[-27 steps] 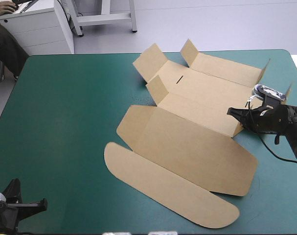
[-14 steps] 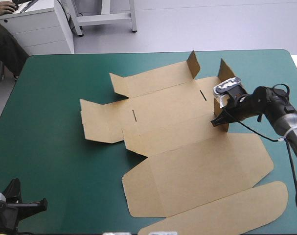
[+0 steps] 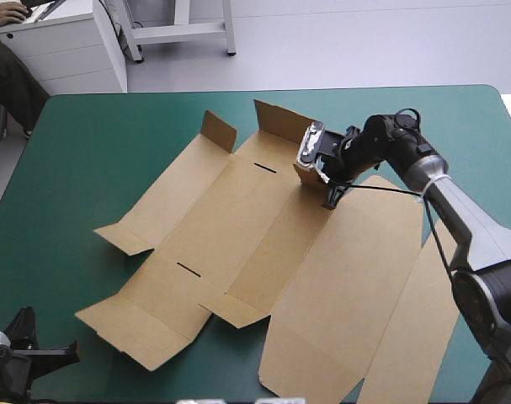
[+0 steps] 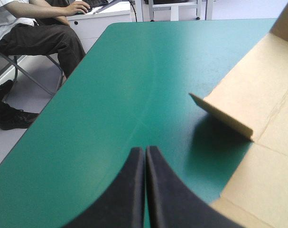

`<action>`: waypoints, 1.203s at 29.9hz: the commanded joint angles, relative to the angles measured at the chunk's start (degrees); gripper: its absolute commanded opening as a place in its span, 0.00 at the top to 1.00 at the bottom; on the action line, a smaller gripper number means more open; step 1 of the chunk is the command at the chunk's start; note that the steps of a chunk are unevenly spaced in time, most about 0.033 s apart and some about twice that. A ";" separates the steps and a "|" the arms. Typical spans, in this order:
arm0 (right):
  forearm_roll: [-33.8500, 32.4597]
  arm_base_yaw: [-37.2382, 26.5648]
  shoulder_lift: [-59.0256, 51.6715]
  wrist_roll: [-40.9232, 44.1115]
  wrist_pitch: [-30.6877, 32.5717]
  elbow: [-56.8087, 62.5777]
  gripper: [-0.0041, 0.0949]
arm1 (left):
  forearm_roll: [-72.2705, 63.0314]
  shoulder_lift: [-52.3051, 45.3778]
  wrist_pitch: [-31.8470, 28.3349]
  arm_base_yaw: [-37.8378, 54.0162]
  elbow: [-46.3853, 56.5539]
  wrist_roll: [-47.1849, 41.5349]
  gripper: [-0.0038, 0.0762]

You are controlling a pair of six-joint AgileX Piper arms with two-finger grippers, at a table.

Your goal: Fold the box

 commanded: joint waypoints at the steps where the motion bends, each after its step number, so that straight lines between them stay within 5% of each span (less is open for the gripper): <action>1: 0.91 2.30 -0.53 -7.09 -1.25 -4.94 0.98 | 0.44 -0.75 -4.14 -0.33 -1.50 -0.39 0.96; 20: 6.10 11.82 5.47 -22.73 -7.79 -7.76 0.94 | 0.44 -0.75 -4.14 -0.33 -1.50 -0.39 0.96; 30: 6.76 12.94 5.35 -20.97 -8.22 -7.76 0.24 | 0.44 -0.75 -4.14 -0.33 -1.50 -0.39 0.96; 36: -3.07 12.94 1.70 -6.23 -8.09 -8.36 0.26 | 0.44 -0.75 -4.14 -0.33 -1.50 -0.39 0.96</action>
